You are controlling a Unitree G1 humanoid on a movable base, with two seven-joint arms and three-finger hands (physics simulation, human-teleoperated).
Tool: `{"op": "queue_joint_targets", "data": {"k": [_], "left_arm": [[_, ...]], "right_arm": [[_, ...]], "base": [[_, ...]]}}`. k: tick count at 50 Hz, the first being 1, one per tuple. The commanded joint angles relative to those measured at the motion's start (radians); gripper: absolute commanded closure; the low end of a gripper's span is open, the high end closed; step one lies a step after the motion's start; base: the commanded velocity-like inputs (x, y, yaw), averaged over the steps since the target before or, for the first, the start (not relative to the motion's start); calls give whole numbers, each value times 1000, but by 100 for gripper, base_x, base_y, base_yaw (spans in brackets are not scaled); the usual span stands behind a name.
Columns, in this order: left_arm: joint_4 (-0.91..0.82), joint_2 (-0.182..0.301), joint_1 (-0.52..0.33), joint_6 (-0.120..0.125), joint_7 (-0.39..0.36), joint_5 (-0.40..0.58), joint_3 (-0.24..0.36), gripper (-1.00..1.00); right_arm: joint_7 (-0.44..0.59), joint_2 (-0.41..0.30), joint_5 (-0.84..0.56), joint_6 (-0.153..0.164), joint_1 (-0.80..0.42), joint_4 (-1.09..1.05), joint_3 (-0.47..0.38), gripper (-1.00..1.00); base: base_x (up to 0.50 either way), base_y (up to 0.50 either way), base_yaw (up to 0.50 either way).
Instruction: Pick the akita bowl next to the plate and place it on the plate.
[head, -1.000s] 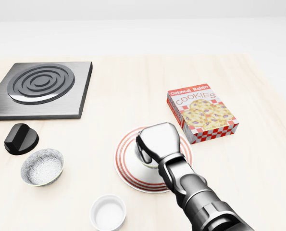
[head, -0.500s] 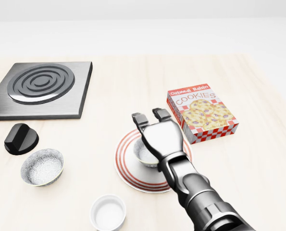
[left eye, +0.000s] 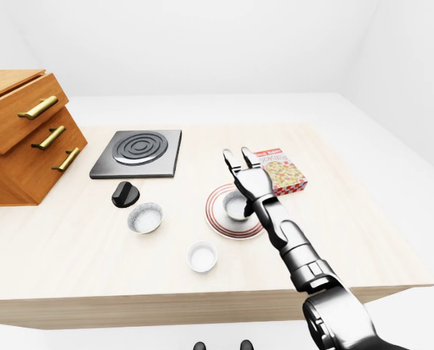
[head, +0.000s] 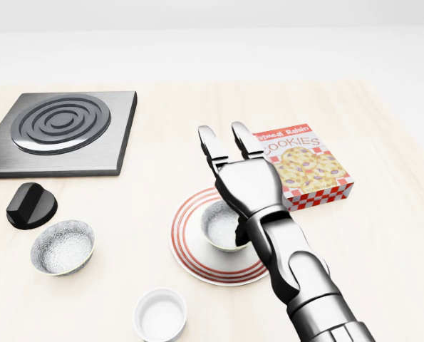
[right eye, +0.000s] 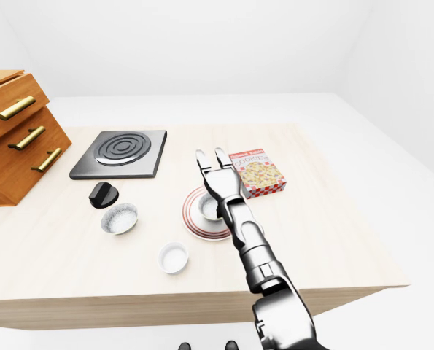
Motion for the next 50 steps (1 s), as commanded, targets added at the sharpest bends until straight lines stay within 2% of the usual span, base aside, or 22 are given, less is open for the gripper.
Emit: {"op": "queue_joint_targets", "data": {"k": [1, 50], "left_arm": [[4, -1, 1, 0, -3, 1, 1, -100], [-3, -5, 4, 0, -3, 2, 2, -100]], "right_arm": [[118, -4, 22, 0, 53, -190, -16, -100], [164, -3, 34, 0, 75, -275, -20, -100]], "base": [[0, 0, 0], [0, 0, 0]]}}
